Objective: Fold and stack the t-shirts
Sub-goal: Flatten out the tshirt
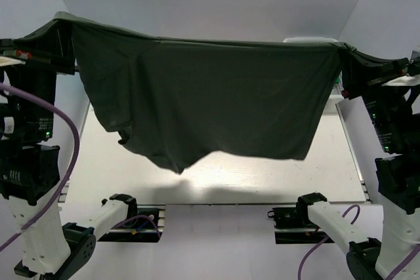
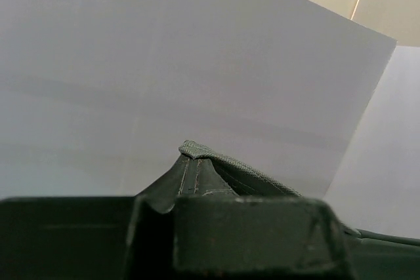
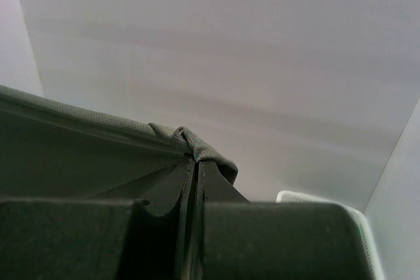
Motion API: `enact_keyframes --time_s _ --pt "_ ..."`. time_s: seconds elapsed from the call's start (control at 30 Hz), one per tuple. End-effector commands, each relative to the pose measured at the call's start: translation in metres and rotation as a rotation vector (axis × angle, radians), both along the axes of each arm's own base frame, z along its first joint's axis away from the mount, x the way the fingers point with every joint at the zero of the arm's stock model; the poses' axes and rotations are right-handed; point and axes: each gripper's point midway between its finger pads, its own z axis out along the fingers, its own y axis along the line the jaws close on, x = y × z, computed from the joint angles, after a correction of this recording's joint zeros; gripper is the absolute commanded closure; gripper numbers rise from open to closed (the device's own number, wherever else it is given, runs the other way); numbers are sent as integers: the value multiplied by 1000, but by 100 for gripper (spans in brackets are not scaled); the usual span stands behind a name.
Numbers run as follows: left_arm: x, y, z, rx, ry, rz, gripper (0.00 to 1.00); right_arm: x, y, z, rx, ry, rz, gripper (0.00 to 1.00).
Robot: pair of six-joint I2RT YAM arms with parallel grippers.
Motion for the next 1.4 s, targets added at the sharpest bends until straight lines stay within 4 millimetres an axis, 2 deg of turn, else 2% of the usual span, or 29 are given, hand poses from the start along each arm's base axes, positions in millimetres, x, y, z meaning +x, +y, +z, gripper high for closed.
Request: enact_keyframes --time_s 0.0,0.03,0.13,0.17,0.2,0.23,0.27,0.3,0.33,0.37,0.43,0.47,0.5,0.53,0.57,0.6,0.63,0.67,0.7,0.73,0.77,0.8,0.9,1.03,1.1,1.13,1.23,1.27,1.37 --pt "49 -6 -15 42 81 33 100 32 -12 -16 61 64 -97 100" --pt "82 -7 -30 50 144 65 100 39 -13 -18 69 69 -113 100" --pt "135 -12 -58 62 260 97 100 89 -17 -51 88 190 -201 100" --pt "157 -18 -72 78 305 89 100 124 -19 -78 90 275 -266 100" --pt "203 -26 -106 100 404 98 100 139 -20 -93 87 313 -295 100" --pt "228 -29 -128 110 461 113 100 151 -21 -101 92 339 -319 100" --pt "252 -33 -152 139 515 118 100 189 -21 -136 77 438 -375 100" --pt "275 -39 -179 156 572 117 100 200 -23 -153 67 483 -410 100" --pt "318 -43 -236 185 690 125 100 213 -28 -172 60 526 -440 100" --pt "338 -45 -268 211 751 135 100 245 -23 -223 13 646 -465 100" --pt "368 -51 -328 243 864 133 100 262 -11 -259 -3 747 -416 100" --pt "391 -56 -390 283 971 131 100 286 -8 -311 -33 857 -421 100" --pt "402 -58 -401 287 987 131 100 294 4 -318 -30 879 -360 100" --pt "415 -64 -439 310 1061 106 74 311 3 -362 -60 966 -365 98" --pt "414 -64 -442 313 1072 106 58 314 6 -376 -74 1000 -364 90" --pt "426 -69 -465 335 1099 90 41 321 6 -378 -88 1015 -364 80" --pt "430 -72 -475 339 1109 75 2 334 12 -398 -102 1059 -348 67" --pt "435 -73 -474 335 1096 76 1 339 14 -404 -108 1073 -345 52" --pt "436 -73 -483 348 1108 75 1 345 19 -389 -119 1060 -317 21" --pt "438 -73 -481 345 1096 76 1 350 20 -405 -132 1092 -318 13" --pt "437 -73 -483 346 1099 76 1 352 23 -401 -127 1092 -308 10" --pt "434 -72 -472 341 1082 77 1 351 26 -403 -129 1098 -286 10" --pt "424 -65 -474 353 1092 102 1 345 31 -393 -121 1082 -256 10" --pt "405 -60 -469 349 1128 115 1 321 50 -383 -105 1087 -140 10" --pt "391 -62 -463 330 1153 118 1 307 56 -389 -93 1110 -95 10" --pt "382 -62 -473 301 1193 117 1 301 66 -381 -63 1106 -48 10" --pt "354 -74 -494 277 1269 17 1 275 74 -406 -29 1179 1 10" --pt "347 -78 -500 274 1289 10 1 275 77 -402 -19 1169 10 10" --pt "326 -92 -528 210 1356 -77 1 255 76 -435 -36 1251 5 10"
